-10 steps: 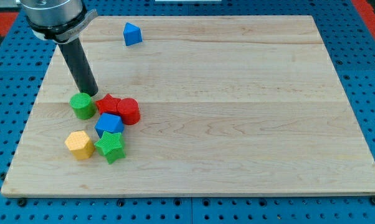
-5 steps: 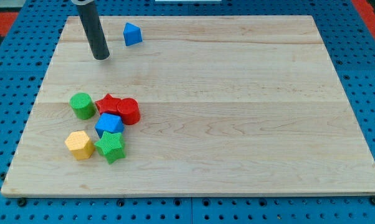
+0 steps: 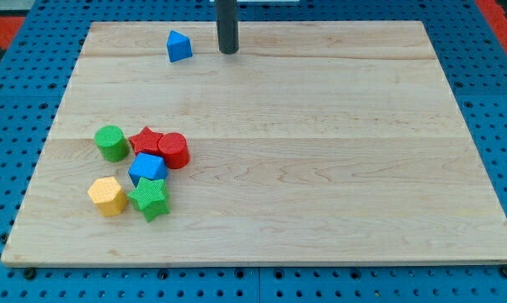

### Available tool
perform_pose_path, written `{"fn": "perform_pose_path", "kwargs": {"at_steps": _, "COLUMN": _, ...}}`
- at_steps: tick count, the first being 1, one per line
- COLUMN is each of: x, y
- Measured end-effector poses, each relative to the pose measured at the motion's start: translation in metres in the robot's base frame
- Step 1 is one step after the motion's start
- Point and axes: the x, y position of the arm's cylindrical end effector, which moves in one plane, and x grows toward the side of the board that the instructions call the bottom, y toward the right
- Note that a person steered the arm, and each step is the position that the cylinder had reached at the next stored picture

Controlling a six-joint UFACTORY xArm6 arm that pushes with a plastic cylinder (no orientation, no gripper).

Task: Move the blue triangle to the center left

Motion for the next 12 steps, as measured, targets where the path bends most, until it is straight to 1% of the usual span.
{"fn": "perform_pose_path", "kwargs": {"at_steps": 1, "x": -0.020, "y": -0.060}}
{"fn": "perform_pose_path", "kwargs": {"at_steps": 2, "x": 0.016, "y": -0.110}}
{"fn": "perform_pose_path", "kwargs": {"at_steps": 3, "x": 0.045, "y": -0.101}}
{"fn": "perform_pose_path", "kwargs": {"at_steps": 4, "x": 0.006, "y": -0.095}}
{"fn": "perform_pose_path", "kwargs": {"at_steps": 5, "x": 0.006, "y": -0.030}}
{"fn": "perform_pose_path", "kwargs": {"at_steps": 6, "x": 0.032, "y": -0.046}}
{"fn": "perform_pose_path", "kwargs": {"at_steps": 7, "x": 0.058, "y": -0.099}}
{"fn": "perform_pose_path", "kwargs": {"at_steps": 8, "x": 0.099, "y": -0.134}}
{"fn": "perform_pose_path", "kwargs": {"at_steps": 9, "x": 0.107, "y": -0.138}}
{"fn": "perform_pose_path", "kwargs": {"at_steps": 10, "x": 0.073, "y": -0.105}}
{"fn": "perform_pose_path", "kwargs": {"at_steps": 11, "x": 0.080, "y": -0.073}}
{"fn": "perform_pose_path", "kwargs": {"at_steps": 12, "x": 0.097, "y": -0.075}}
